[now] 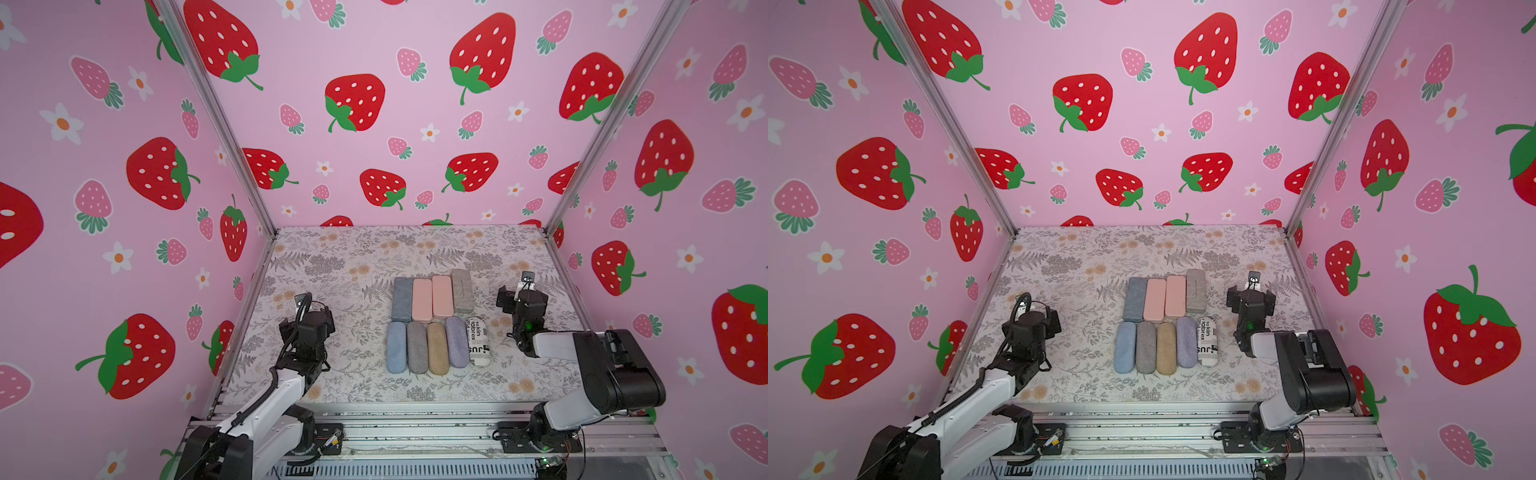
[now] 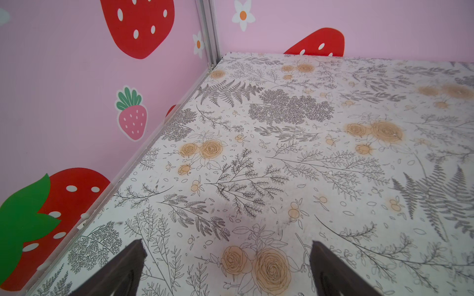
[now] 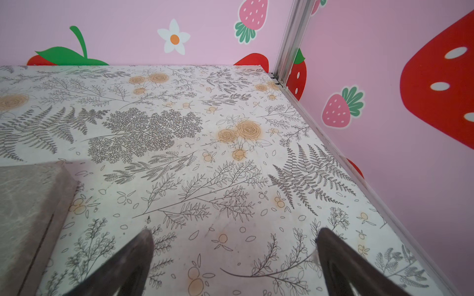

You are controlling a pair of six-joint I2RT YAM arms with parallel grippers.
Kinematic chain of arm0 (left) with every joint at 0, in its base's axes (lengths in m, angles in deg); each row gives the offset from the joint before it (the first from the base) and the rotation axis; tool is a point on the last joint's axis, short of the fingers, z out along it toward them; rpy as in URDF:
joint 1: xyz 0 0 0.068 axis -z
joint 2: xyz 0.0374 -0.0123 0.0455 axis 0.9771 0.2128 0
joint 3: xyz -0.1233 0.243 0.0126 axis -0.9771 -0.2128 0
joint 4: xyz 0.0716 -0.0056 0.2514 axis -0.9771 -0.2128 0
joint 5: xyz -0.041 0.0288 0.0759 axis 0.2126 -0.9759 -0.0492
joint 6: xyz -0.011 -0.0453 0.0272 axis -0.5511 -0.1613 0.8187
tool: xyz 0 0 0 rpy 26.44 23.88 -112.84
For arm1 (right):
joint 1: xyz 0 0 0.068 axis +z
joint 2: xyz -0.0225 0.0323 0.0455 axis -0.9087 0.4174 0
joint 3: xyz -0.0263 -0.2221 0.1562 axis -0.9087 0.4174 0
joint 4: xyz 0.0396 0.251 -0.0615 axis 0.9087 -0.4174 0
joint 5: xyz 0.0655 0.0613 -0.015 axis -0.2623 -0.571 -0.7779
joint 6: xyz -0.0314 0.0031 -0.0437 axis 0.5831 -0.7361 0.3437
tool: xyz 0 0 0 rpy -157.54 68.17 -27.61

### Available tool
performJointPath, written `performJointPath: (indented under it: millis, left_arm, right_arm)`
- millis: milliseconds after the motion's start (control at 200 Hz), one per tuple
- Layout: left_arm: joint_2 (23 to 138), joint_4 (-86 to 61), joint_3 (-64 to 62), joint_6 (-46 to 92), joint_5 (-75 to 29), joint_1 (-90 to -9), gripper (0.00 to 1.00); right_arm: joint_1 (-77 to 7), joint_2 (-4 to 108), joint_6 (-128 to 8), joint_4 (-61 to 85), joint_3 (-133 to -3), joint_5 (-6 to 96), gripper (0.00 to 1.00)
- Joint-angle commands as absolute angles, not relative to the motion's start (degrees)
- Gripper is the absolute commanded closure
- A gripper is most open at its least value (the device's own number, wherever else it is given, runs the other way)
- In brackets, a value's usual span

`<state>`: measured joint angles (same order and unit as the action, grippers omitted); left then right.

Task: Close the glasses case
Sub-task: Reset both arms

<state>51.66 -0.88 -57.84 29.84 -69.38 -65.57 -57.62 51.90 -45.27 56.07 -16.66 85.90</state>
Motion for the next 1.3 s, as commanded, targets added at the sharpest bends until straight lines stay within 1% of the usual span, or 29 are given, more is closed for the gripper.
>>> performJointPath:
  millis: [0,105,190,350,440,495,525,570,635,715,895,1161,1296]
  left_arm:
    - [48.74,-0.84,-59.37,31.04,-68.17,-66.76,0.01]
    - [46.44,0.92,-61.05,32.02,-65.77,-67.42,0.0]
    - [47.27,3.49,-61.46,32.21,-64.25,-67.82,0.01]
    - [55.15,6.08,-58.13,31.13,-64.67,-68.1,0.0]
    - [59.18,9.76,-57.21,30.74,-65.36,-68.21,0.0]
    - [61.15,11.66,-56.8,30.49,-65.79,-68.46,0.0]
    - [62.13,12.32,-56.42,30.48,-65.72,-68.55,0.0]
    - [63.49,12.93,-55.73,30.74,-65.53,-68.74,0.0]
    - [65.46,13.47,-54.54,31.16,-65.23,-68.83,0.0]
    - [67.57,14.55,-53.51,32.26,-64.59,-69.01,0.0]
    - [71.79,16.47,-51.18,33.35,-64.22,-69.97,0.0]
    - [77.21,16.07,-46.81,34.72,-62.77,-70.51,0.0]
    - [78.62,18.33,-46.57,35.77,-62.46,-70.61,0.0]
  right_arm:
    - [-57.85,52.01,-45.58,58.01,-17.26,85.23,0.01]
    - [-58.08,51.98,-45.67,57.84,-17.26,84.77,0.01]
    - [-58.18,52.05,-45.8,57.46,-17.47,84.44,0.01]
    - [-58.75,51.81,-46.1,57.73,-17.08,83.11,0.01]
    - [-59.97,51.4,-47.08,58.21,-16.3,80.41,0.01]
    - [-61.92,51.4,-48.57,60.39,-14.43,76.38,0.01]
    - [-63.05,52.82,-48.84,63.84,-13.31,74.01,0.01]
    - [-63.54,54.89,-48.73,67.57,-12.87,73.57,0.01]
    - [-63.6,53.07,-48.46,62.75,-13.71,71.1,0.01]
    - [-63.66,54.08,-47.7,64.88,-13.56,70.19,0.01]
    - [-63.62,53.96,-46.45,59.4,-16.09,67.1,0.01]
    - [-63.71,54.03,-46.46,59.44,-16.12,66.84,0.01]
    - [-63.76,53.99,-46.47,59.4,-16.12,66.84,0.01]
